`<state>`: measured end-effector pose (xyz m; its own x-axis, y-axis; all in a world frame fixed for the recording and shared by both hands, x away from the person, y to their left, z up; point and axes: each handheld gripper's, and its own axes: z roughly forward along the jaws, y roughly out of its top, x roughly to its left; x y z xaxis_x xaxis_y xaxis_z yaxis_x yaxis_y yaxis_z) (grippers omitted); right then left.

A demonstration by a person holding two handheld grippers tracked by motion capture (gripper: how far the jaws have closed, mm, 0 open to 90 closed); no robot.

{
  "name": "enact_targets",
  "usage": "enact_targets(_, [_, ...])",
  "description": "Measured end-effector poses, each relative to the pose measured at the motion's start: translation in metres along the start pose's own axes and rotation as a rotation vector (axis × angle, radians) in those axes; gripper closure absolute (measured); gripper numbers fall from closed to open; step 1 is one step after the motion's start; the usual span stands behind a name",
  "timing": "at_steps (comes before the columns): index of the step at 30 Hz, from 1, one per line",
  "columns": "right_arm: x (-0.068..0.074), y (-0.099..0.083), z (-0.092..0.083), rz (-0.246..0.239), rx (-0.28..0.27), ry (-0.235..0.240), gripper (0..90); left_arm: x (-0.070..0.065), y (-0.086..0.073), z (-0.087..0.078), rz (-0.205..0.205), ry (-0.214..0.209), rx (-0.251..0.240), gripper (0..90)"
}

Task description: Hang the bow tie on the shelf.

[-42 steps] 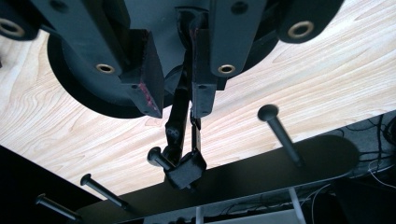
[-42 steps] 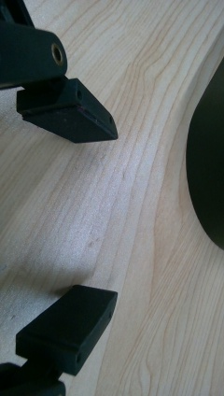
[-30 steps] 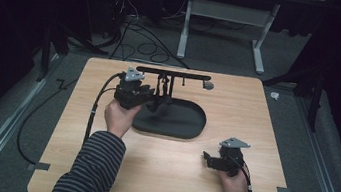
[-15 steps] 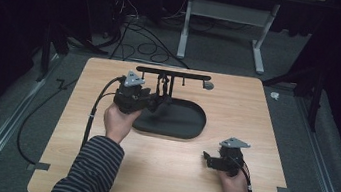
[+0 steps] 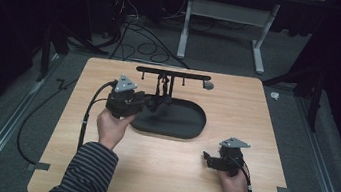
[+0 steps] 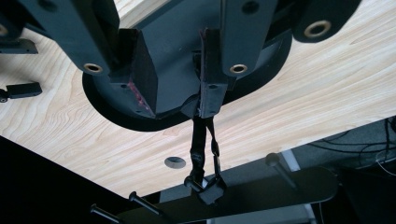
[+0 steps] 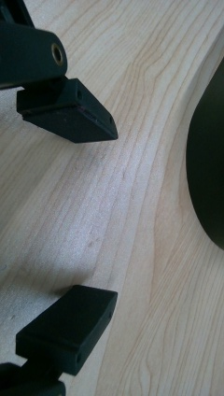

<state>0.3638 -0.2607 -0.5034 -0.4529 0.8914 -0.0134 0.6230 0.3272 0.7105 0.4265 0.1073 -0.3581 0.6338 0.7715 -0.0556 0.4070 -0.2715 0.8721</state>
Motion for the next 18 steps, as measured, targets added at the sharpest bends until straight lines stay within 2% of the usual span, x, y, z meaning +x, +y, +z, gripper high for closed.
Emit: enact_targets(18, [0.000,0.000,0.000,-0.001,0.001,0.000,20.5,-0.003,-0.008,-0.011,-0.002,-0.011,-0.017,65.7])
